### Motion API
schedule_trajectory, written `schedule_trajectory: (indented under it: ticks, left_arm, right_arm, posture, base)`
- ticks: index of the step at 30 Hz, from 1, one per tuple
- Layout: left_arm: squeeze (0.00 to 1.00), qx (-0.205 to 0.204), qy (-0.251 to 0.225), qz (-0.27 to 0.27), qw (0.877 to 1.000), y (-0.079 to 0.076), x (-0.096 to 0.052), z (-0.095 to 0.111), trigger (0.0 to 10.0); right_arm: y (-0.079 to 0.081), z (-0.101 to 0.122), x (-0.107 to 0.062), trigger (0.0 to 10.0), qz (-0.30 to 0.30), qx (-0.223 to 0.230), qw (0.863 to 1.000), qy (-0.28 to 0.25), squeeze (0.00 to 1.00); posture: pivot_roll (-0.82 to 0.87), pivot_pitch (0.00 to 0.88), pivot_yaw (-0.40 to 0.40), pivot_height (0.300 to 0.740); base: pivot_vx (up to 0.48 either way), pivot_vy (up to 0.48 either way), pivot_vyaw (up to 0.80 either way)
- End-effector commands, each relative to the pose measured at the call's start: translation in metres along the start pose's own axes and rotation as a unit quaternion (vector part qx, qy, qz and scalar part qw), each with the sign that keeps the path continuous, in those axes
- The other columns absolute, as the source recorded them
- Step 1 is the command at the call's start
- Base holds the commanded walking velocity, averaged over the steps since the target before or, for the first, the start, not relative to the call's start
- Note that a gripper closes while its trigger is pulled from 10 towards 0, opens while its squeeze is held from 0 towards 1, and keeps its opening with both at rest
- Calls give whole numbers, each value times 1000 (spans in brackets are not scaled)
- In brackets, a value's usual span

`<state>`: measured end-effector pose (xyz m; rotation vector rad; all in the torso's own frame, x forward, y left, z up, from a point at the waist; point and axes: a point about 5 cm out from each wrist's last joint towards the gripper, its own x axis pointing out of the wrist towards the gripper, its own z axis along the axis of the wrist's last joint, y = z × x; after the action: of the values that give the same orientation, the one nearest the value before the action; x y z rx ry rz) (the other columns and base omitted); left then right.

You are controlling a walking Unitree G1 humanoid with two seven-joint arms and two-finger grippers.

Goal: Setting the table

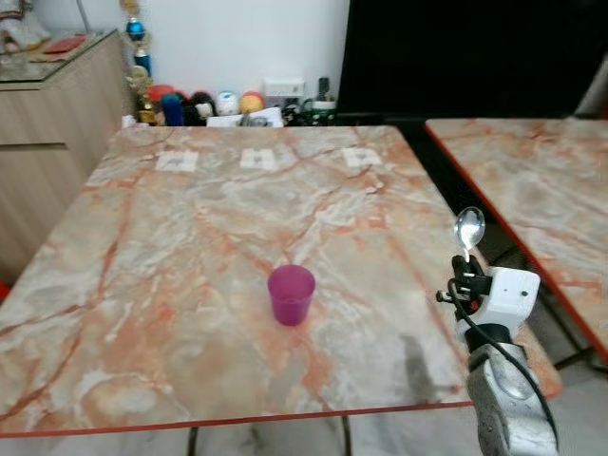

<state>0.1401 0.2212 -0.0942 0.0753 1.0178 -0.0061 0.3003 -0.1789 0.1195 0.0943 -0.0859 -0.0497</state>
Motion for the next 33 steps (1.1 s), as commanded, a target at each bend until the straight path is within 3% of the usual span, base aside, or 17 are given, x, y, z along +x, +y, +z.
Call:
schedule_trajectory:
  ticks: [1,15,18,33]
  left_arm:
    - [0,0,15,-6,1000,-4,-1,-8,10000]
    - [0,6,19,-1,1000,-1,-1,-7,10000]
    - [0,7,20,0,1000,-1,-1,-8,10000]
    - [0,6,19,-2,1000,-1,-1,-7,10000]
  right_arm:
    - [-6,4,2,10000,-11,-5,1000,-9,0]
    - [-3,5,4,10000,-9,-14,1000,-14,0]
    - [-1,7,5,10000,3,-35,999,-19,0]
    - [-3,10,6,10000,-9,-32,999,-29,0]
  posture:
    - [-12,35,-38,740]
    - [-7,64,-31,740]
    - [-7,67,-29,740]
    - [-8,74,-30,740]
  base:
    - [0,-251,0]
    - [0,-328,0]
    - [0,-374,0]
    - [0,-379,87]
